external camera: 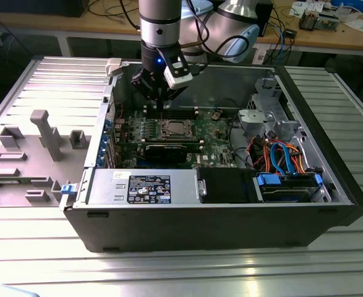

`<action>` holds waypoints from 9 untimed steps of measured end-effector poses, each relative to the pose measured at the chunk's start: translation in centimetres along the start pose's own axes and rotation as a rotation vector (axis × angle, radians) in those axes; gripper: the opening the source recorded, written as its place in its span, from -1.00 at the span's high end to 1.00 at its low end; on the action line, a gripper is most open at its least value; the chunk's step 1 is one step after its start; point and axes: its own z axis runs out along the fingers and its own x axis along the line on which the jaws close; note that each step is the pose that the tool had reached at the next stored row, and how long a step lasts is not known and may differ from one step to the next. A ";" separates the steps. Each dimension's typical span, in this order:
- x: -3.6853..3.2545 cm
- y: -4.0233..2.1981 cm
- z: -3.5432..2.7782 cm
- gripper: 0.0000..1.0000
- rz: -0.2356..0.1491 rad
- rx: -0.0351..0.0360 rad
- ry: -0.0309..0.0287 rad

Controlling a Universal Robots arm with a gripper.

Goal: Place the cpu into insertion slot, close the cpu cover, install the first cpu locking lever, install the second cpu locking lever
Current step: 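Install the first cpu locking lever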

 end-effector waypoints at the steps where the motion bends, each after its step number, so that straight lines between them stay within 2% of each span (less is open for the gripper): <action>1: 0.00 0.00 0.00 0.79 0.000 0.0000 0.0000; 7: 0.06 0.00 0.02 0.79 0.000 0.0008 -0.0017; 8: 0.12 -0.01 0.04 0.79 0.000 0.0029 -0.0036; 9: 0.26 -0.01 0.06 0.79 0.000 0.0037 -0.0085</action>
